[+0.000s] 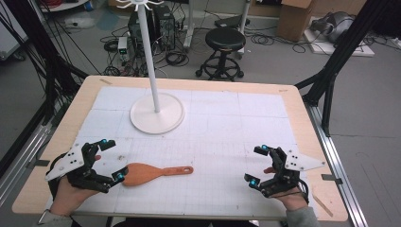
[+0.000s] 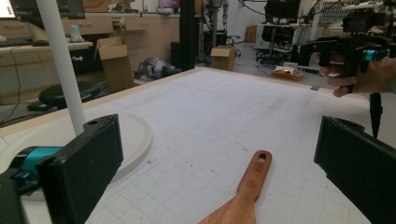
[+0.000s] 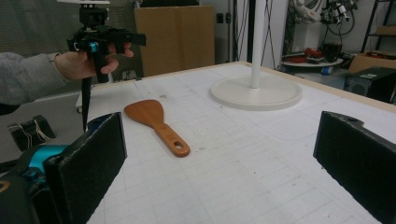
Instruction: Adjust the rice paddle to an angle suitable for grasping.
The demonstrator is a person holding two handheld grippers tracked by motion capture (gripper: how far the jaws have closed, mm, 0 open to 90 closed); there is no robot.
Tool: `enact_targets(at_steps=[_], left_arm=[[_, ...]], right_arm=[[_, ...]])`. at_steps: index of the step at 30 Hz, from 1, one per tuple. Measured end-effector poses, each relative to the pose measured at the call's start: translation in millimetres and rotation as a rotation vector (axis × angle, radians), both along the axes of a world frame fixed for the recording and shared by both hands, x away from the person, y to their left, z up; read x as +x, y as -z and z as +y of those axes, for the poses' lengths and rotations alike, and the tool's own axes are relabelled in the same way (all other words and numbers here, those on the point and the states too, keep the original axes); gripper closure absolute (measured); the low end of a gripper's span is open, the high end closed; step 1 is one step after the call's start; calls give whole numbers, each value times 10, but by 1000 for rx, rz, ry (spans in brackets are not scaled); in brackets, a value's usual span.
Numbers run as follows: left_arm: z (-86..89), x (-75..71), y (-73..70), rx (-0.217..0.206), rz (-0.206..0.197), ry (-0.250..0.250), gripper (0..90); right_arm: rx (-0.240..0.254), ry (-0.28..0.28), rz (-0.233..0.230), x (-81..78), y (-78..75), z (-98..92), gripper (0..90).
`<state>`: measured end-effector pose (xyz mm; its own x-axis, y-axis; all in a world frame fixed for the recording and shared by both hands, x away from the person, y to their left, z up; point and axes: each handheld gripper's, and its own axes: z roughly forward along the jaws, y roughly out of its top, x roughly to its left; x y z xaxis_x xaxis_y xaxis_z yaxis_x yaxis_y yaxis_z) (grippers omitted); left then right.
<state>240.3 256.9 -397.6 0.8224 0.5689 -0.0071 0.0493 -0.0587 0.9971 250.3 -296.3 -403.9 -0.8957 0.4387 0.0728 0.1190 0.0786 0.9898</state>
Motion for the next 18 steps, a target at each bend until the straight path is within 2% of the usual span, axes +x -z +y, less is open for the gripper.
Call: enact_targets(at_steps=[9, 15, 18], left_arm=[[-17, -8, -18, 1, -6, 9, 18], [-28, 14, 0, 40, 7, -7, 18], [-38, 11, 1, 42, 4, -7, 23]], right_arm=[[-13, -9, -3, -20, 1, 11, 14], [-11, -4, -3, -13, 2, 11, 15], [-15, -2, -7, -15, -1, 9, 14]])
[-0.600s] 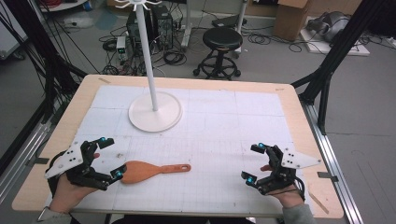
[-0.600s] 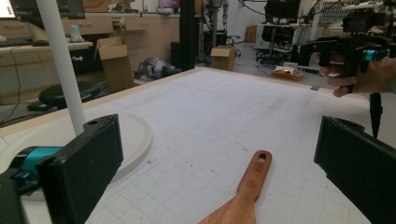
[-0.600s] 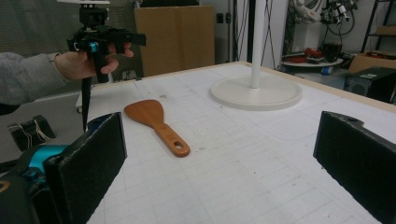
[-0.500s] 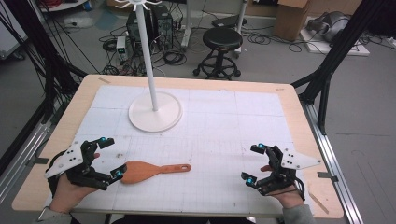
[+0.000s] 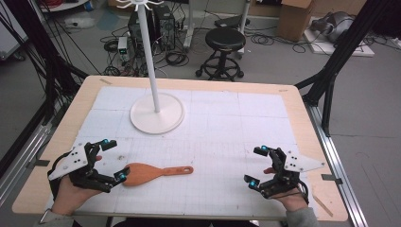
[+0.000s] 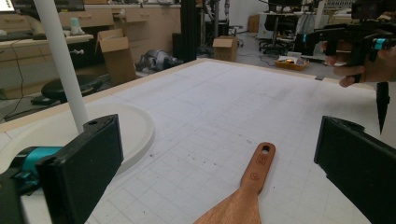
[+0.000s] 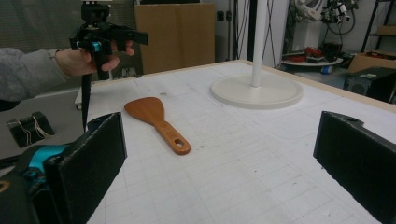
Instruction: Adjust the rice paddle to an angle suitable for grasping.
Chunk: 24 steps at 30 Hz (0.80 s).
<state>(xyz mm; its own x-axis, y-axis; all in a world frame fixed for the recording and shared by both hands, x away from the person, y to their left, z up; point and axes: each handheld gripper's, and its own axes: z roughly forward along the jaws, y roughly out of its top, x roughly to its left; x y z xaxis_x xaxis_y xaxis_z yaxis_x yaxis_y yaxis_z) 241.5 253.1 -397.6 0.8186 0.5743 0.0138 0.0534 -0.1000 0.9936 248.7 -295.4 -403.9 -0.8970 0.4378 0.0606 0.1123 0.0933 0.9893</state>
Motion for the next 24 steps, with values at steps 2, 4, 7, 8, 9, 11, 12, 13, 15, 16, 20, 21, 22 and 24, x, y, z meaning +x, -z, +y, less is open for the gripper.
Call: enact_targets(at_steps=[2, 4, 7, 8, 9, 11, 12, 13, 15, 16, 20, 21, 22, 24], left_arm=[[-1, 4, -2, 1, 1, 1, 51], [-2, 12, -1, 11, -7, 0, 120], [-11, 33, 3, 26, 0, -4, 154], [-15, 39, 3, 35, -4, -6, 196], [-20, 42, 3, 39, -5, -9, 258], [-30, 49, -2, 50, -7, -3, 403], [-47, 52, -6, 54, -3, -6, 456], [-47, 52, -6, 54, -3, -6, 503], [-67, 63, -5, 63, 14, -8, 545], [-82, 68, -1, 71, 16, -16, 590], [-148, 85, 13, 123, 15, -23, 830], [-148, 85, 13, 123, 15, -23, 877], [-161, 91, 14, 130, 13, -24, 895], [-180, 105, 16, 140, 21, -15, 896]], right_arm=[[0, 1, 0, 1, 1, 1, 14], [-2, 2, 5, 0, 4, 5, 14], [-6, 3, 2, -2, 5, 5, 14], [-8, 0, 4, -7, 5, 5, 14], [-8, 0, 10, -16, 5, 6, 14], [-10, -2, 6, -29, 5, 6, 14], [-13, -4, 6, -33, 8, 4, 14], [-13, -4, 6, -33, 8, 4, 14], [-15, -4, 2, -29, 13, 2, 14], [-17, -2, 4, -32, 15, 0, 14], [-23, -7, 3, -28, 19, 4, 14], [-23, -7, 3, -28, 19, 4, 14], [-23, -5, 2, -29, 21, 7, 15], [-25, -7, -1, -28, 22, 7, 14]])
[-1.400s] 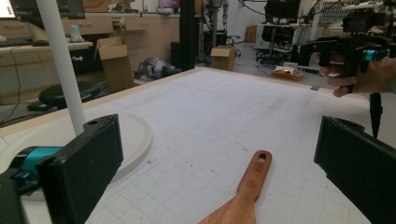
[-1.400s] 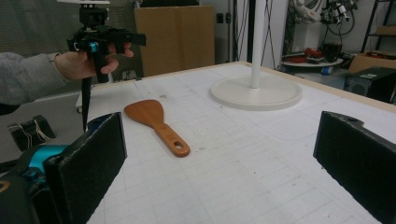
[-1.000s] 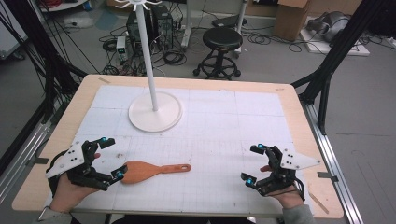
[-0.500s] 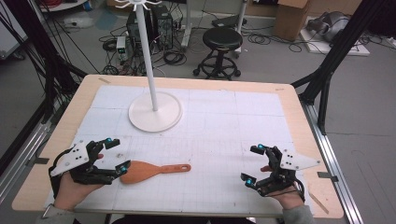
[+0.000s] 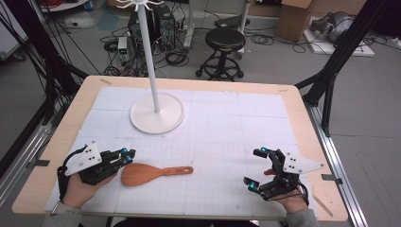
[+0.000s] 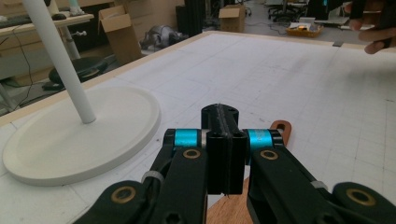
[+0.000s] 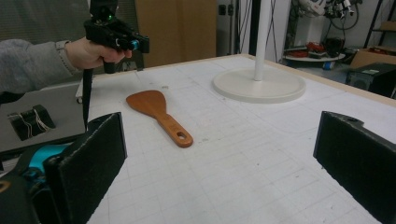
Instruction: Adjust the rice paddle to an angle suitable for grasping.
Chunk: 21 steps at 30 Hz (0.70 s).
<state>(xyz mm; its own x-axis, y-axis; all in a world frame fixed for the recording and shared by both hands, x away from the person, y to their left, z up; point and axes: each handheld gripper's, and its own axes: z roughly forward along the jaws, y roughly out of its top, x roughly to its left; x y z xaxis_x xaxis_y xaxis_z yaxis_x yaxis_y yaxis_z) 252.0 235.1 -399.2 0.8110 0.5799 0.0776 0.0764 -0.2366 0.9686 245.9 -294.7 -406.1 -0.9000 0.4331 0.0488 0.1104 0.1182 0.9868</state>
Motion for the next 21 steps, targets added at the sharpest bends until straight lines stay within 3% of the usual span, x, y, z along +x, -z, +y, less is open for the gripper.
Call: enact_targets(at_steps=[4, 16, 21], left_arm=[[-15, 60, 23, 14, 45, -14, 897], [-178, 232, 117, 83, 132, 38, 897], [-279, 341, 169, 134, 164, 58, 897]], right_arm=[[-1, 0, 10, -6, 4, 4, 14], [-18, -6, 11, 3, 17, 25, 14], [-23, -6, 13, 10, 22, 26, 14]])
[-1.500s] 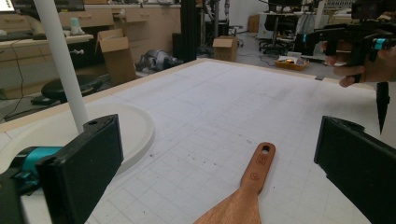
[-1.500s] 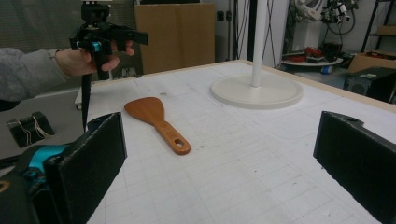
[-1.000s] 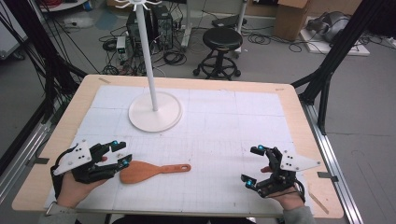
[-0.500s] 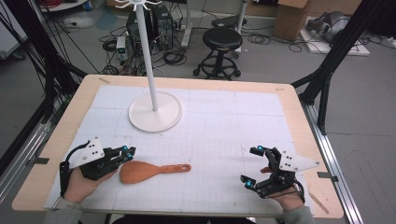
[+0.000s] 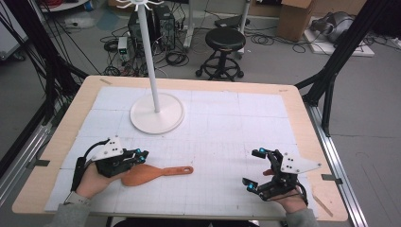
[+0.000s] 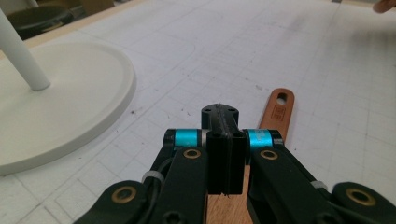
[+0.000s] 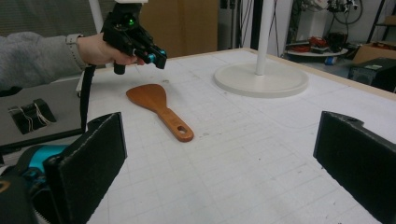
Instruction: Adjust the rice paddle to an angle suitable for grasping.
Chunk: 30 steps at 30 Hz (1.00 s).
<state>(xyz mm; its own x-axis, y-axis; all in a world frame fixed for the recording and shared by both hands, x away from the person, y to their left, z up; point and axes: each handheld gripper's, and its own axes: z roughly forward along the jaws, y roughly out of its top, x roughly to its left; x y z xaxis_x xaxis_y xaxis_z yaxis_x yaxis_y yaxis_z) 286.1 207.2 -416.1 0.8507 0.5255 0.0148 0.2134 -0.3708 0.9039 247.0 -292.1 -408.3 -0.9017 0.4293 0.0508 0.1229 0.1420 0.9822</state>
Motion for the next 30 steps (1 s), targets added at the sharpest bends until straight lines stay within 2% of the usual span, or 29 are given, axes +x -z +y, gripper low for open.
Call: enact_targets(at_steps=[2, 3, 5, 14, 26, 30], left_arm=[[-11, 62, 47, 23, 16, -8, 897], [-19, 95, 77, 37, 38, -15, 897], [-28, 133, 114, 61, 53, -8, 897], [-45, 214, 215, 97, 120, -8, 897], [-44, 256, 305, 202, 132, -32, 897], [-34, 249, 305, 201, 136, -35, 897]], right_arm=[[0, 1, -1, 5, 2, 0, 15], [0, 1, 5, 1, 2, 2, 14], [-2, -1, -2, 1, 3, 5, 15], [-5, 0, 1, -8, 11, 1, 15], [-8, -1, 4, -21, 17, -7, 14], [-8, 3, 8, -26, 20, -12, 15]])
